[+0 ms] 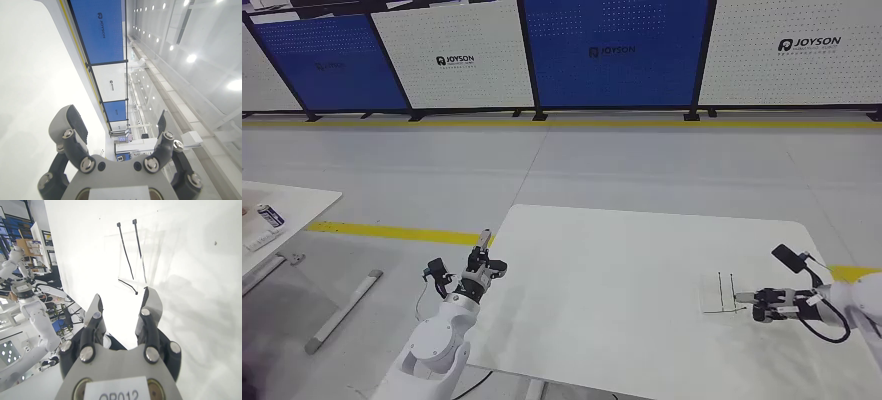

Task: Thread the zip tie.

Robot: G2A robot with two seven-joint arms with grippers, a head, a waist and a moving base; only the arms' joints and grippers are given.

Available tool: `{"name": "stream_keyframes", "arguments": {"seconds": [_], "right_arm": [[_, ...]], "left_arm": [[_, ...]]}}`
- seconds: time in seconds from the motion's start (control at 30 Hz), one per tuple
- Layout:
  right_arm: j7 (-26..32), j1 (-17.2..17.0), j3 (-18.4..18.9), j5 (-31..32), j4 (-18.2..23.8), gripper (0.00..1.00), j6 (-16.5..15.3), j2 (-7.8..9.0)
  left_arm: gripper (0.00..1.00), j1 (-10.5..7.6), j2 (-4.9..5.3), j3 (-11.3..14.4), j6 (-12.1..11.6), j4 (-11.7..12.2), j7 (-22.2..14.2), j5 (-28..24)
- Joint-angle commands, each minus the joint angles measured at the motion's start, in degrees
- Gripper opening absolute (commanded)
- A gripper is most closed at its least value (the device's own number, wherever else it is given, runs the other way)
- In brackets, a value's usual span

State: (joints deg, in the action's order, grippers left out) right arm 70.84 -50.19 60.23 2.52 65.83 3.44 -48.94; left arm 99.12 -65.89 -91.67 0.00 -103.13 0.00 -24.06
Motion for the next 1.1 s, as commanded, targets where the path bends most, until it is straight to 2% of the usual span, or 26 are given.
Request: {"name": "stream_keyframes", "arguments": {"seconds": [0.0, 0.23, 0.33, 0.43, 0.57, 0.87, 1.07], "right_arm": [[-0.17, 0.05, -0.07, 0.81, 0.00, 0.40, 0.68, 0.03], [-1.30, -0.27, -0.43, 1.93, 0.61, 0.35, 2.69, -0.11], [-1.53, -0.15, -0.94, 2.53, 0.56, 0.36, 3.64, -0.29], [-1.61, 0.09, -1.38, 2.87, 0.42, 0.32, 4.16, -0.47], [-2.00, 0.26, -1.51, 3.13, 0.27, 0.32, 4.82, -0.61], [-1.82, 0.50, -1.63, 3.75, 0.04, 0.21, 5.71, -0.78], [-1.41, 1.16, -2.28, 4.16, -0.78, 0.20, 6.04, -1.09]], "left_arm": [[1.00, 0.00, 0.00, 0.00, 0.00, 0.00, 0.00, 0.00], [1.00, 0.00, 0.00, 0.00, 0.00, 0.00, 0.00, 0.00], [1.00, 0.00, 0.00, 0.00, 0.00, 0.00, 0.00, 0.00], [1.00, 0.00, 0.00, 0.00, 0.00, 0.00, 0.00, 0.00], [1.00, 0.00, 0.00, 0.00, 0.00, 0.00, 0.00, 0.00], [1.00, 0.00, 0.00, 0.00, 0.00, 0.00, 0.00, 0.00], [1.00, 0.00, 0.00, 0.00, 0.00, 0.00, 0.00, 0.00]]}}
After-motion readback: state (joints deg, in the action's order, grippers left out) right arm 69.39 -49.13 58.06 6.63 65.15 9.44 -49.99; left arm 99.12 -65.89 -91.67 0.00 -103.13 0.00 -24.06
